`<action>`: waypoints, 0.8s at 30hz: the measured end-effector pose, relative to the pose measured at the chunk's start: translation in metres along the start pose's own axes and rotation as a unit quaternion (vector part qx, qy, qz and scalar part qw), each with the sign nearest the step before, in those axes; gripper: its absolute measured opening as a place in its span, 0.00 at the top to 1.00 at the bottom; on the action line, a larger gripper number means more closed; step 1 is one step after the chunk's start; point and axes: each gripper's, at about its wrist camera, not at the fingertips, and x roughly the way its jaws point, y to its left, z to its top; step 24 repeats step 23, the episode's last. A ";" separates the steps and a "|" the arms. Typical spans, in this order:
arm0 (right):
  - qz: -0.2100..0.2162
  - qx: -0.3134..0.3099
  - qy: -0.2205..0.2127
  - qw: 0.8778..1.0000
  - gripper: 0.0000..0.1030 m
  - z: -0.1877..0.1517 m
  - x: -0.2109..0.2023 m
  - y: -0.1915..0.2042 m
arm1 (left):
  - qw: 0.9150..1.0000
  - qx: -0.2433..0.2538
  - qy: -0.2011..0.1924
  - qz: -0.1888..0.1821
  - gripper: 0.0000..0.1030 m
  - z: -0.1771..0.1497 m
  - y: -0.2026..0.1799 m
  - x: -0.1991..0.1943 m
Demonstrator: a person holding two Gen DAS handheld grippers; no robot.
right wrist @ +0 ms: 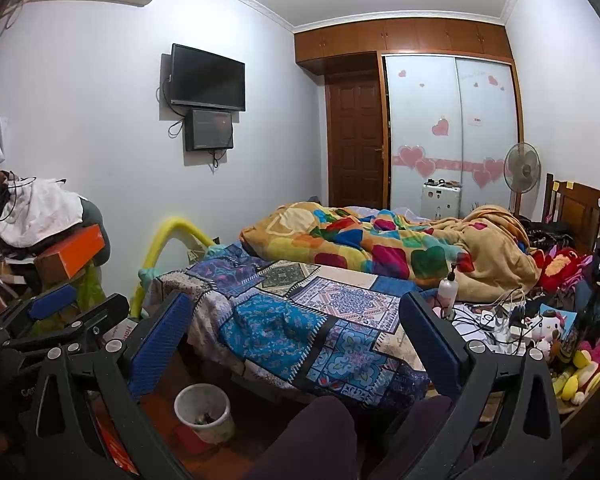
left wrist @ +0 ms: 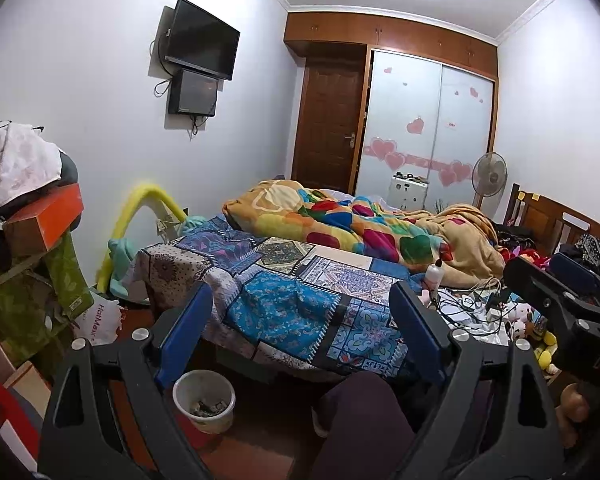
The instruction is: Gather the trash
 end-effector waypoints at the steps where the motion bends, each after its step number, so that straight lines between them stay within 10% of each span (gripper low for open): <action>1: 0.000 0.000 0.000 1.000 0.00 0.000 0.000 0.000 | 1.000 0.000 -0.001 -0.001 0.12 -0.001 -0.001 -0.001; 24: 0.008 -0.005 0.006 1.000 0.00 0.002 0.004 -0.003 | 1.000 0.009 0.003 -0.003 0.12 -0.009 -0.003 0.001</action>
